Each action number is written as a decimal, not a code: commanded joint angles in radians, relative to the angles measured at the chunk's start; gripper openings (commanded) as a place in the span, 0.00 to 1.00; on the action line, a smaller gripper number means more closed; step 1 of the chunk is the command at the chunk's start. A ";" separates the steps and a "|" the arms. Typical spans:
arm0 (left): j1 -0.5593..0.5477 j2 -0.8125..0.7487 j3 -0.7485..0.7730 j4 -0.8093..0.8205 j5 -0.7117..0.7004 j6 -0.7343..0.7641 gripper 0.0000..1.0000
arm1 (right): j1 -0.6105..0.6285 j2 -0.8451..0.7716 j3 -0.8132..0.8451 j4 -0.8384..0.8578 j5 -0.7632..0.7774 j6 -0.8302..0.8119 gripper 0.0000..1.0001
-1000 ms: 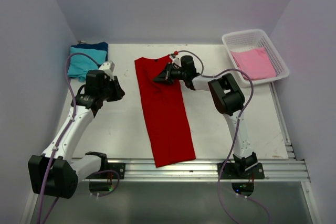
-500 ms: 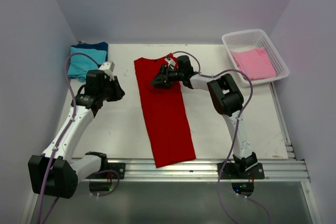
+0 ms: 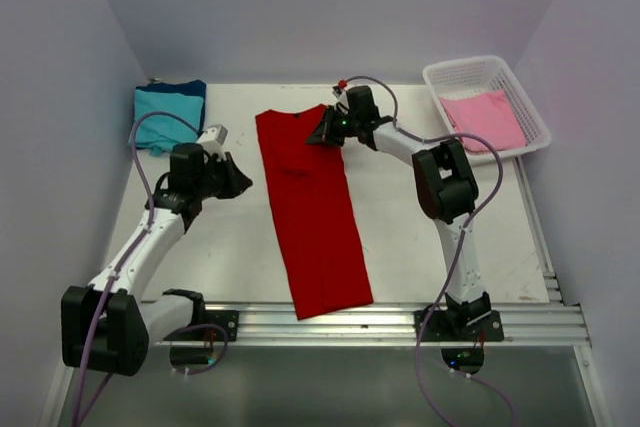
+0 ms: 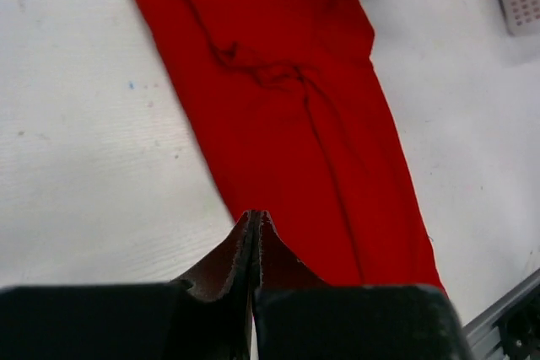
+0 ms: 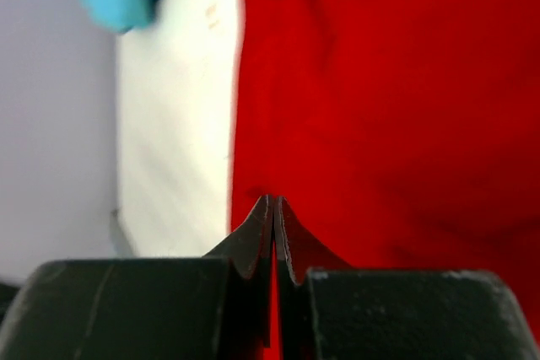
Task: Fold and stack the t-shirts
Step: Fold the tshirt
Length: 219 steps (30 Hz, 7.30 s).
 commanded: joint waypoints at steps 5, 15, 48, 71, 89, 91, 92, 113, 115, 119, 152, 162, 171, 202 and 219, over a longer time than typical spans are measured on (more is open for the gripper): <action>-0.003 0.227 -0.025 0.567 0.291 -0.222 0.00 | -0.016 -0.085 0.220 -0.517 0.532 -0.183 0.00; -0.014 0.557 0.173 0.651 0.254 -0.323 0.00 | -0.039 -0.015 0.294 -0.565 0.519 -0.189 0.00; -0.015 0.617 0.225 0.577 0.260 -0.326 0.00 | -0.085 0.315 0.712 -0.605 0.755 -0.126 0.00; -0.213 0.055 -0.035 0.008 0.135 -0.261 0.45 | -0.029 -0.861 -0.597 -0.252 0.631 -0.318 0.96; -0.457 -0.377 -0.431 -0.084 0.020 -0.610 0.69 | 0.157 -1.526 -1.203 -0.460 0.510 -0.008 0.88; -0.495 -0.366 -0.462 -0.044 -0.011 -0.660 0.69 | 0.171 -1.533 -1.237 -0.467 0.507 0.007 0.87; -0.544 -0.357 -0.471 -0.027 -0.025 -0.676 0.69 | 0.174 -1.540 -1.249 -0.465 0.508 0.012 0.87; -0.891 -0.055 -0.548 0.313 -0.295 -0.905 0.59 | 0.228 -1.554 -1.392 -0.413 0.545 0.072 0.81; -0.896 -0.044 -0.554 0.324 -0.298 -0.914 0.57 | 0.232 -1.549 -1.398 -0.407 0.551 0.077 0.79; -0.899 -0.036 -0.566 0.338 -0.301 -0.921 0.47 | 0.240 -1.534 -1.401 -0.392 0.550 0.081 0.71; -0.900 -0.012 -0.598 0.468 -0.346 -0.926 0.00 | 0.378 -1.423 -1.439 -0.260 0.557 0.208 0.43; -0.900 -0.056 -0.601 0.428 -0.353 -0.923 0.00 | 0.418 -1.400 -1.435 -0.249 0.583 0.235 0.14; -0.922 -0.096 -0.615 0.437 -0.333 -0.882 0.00 | 0.444 -1.429 -1.424 -0.260 0.586 0.236 0.00; -0.995 -0.348 -0.410 0.081 -0.879 -0.581 0.00 | 0.508 -1.337 -1.124 -0.324 0.842 -0.006 0.00; -0.799 -0.213 -0.361 0.422 -0.938 -0.227 0.00 | 0.378 -1.003 -0.837 -0.230 0.898 -0.245 0.00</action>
